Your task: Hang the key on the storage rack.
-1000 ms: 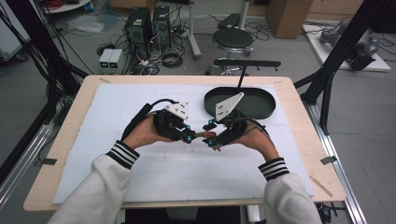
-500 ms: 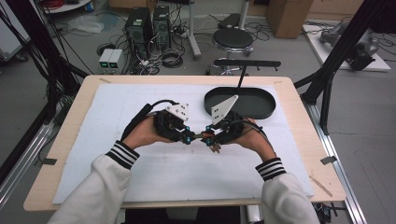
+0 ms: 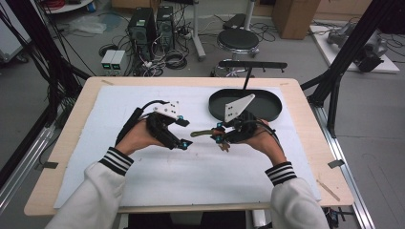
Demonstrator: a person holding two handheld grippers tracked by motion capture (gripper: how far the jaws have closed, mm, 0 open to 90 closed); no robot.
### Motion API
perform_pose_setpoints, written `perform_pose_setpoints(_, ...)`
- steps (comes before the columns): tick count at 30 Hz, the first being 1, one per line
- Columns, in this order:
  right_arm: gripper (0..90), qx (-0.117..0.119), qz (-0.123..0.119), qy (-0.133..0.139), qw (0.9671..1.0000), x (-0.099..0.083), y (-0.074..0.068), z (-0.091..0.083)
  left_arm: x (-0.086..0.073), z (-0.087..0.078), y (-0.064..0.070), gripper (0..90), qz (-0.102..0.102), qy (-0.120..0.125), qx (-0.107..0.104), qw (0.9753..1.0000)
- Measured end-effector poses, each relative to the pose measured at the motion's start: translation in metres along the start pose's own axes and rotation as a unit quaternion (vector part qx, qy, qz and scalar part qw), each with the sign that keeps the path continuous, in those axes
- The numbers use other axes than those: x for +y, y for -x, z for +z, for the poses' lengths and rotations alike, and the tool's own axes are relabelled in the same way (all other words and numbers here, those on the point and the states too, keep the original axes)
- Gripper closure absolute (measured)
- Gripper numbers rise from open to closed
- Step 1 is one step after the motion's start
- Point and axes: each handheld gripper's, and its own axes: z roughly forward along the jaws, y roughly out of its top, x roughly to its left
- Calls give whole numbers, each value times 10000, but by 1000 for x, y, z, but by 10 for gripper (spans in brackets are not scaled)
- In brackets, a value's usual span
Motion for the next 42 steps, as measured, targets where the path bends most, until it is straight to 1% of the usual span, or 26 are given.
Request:
perform_pose_setpoints(3,718,-218,296,173,9992,-5,3,-9,-8,-10,1,23,-94,171,277,9994)
perform_pose_setpoints(5,719,-386,460,340,9976,-9,5,-17,-14,-18,2,17,-183,357,413,9983)
perform_pose_setpoints(7,719,-598,606,529,9950,-13,8,-25,-24,-30,4,17,-302,658,563,9958)
perform_pose_setpoints(10,719,-946,846,742,9891,-20,12,-39,-32,-39,5,17,-301,830,726,9935)
perform_pose_setpoints(13,719,-1244,1085,906,9821,-27,16,-51,-45,-56,9,17,-358,1134,1164,9860)
perform_pose_setpoints(14,718,-1321,1133,942,9802,-30,17,-54,-45,-56,9,17,-358,1134,1164,9860)
perform_pose_setpoints(16,719,-1494,1201,999,9763,-34,18,-60,-55,-68,15,17,-436,1384,1378,9798)
perform_pose_setpoints(19,719,-1741,1342,1090,9694,-39,20,-68,-63,-75,18,17,-452,1478,1521,9762)
perform_pose_setpoints(20,719,-1838,1376,1123,9668,-41,21,-71,-71,-81,22,17,-507,1587,1684,9715)
perform_pose_setpoints(21,719,-1909,1430,1180,9639,-42,22,-73,-75,-84,23,17,-531,1640,1745,9694)
perform_pose_setpoints(22,719,-1909,1430,1180,9639,-42,22,-73,-75,-84,23,17,-531,1640,1745,9694)
perform_pose_setpoints(23,719,-2049,1540,1264,9583,-46,25,-78,-81,-87,25,17,-547,1735,1873,9653)
perform_pose_setpoints(25,718,-2225,1598,1265,9534,-49,27,-83,-91,-93,29,17,-613,1836,1991,9607)
perform_pose_setpoints(27,718,-2367,1652,1317,9483,-50,29,-88,-105,-99,36,17,-705,2021,2219,9513)
perform_pose_setpoints(28,718,-2467,1679,1341,9450,-51,30,-90,-105,-99,36,17,-705,2021,2219,9513)
perform_pose_setpoints(30,719,-2625,1759,1399,9384,-52,32,-95,-115,-102,39,17,-780,2106,2315,9465)
perform_pose_setpoints(31,719,-2625,1759,1399,9384,-52,32,-95,-119,-102,40,17,-814,2135,2349,9448)
perform_pose_setpoints(32,718,-2812,1874,1408,9306,-54,34,-99,-123,-103,41,17,-846,2131,2410,9431)
perform_pose_setpoints(34,719,-3019,1929,1443,9224,-56,36,-104,-133,-104,45,17,-911,2159,2504,9394)
perform_pose_setpoints(35,719,-3019,1929,1443,9224,-56,36,-104,-133,-104,45,17,-911,2159,2504,9394)
perform_pose_setpoints(36,719,-3182,2002,1496,9145,-58,37,-107,-136,-104,47,17,-914,2221,2543,9368)
perform_pose_setpoints(38,719,-3399,2067,1505,9050,-60,39,-110,-141,-104,50,17,-941,2267,2592,9341)
perform_pose_setpoints(39,719,-3399,2067,1505,9050,-60,39,-110,-144,-104,52,17,-970,2284,2605,9330)
perform_pose_setpoints(40,719,-3521,2165,1576,8968,-62,42,-113,-147,-103,54,17,-977,2329,2636,9310)
perform_pose_setpoints(41,719,-3614,2191,1584,8924,-63,43,-114,-150,-103,55,17,-967,2344,2687,9293)
perform_pose_setpoints(42,719,-3614,2191,1584,8924,-63,43,-114,-154,-102,57,17,-951,2361,2723,9279)
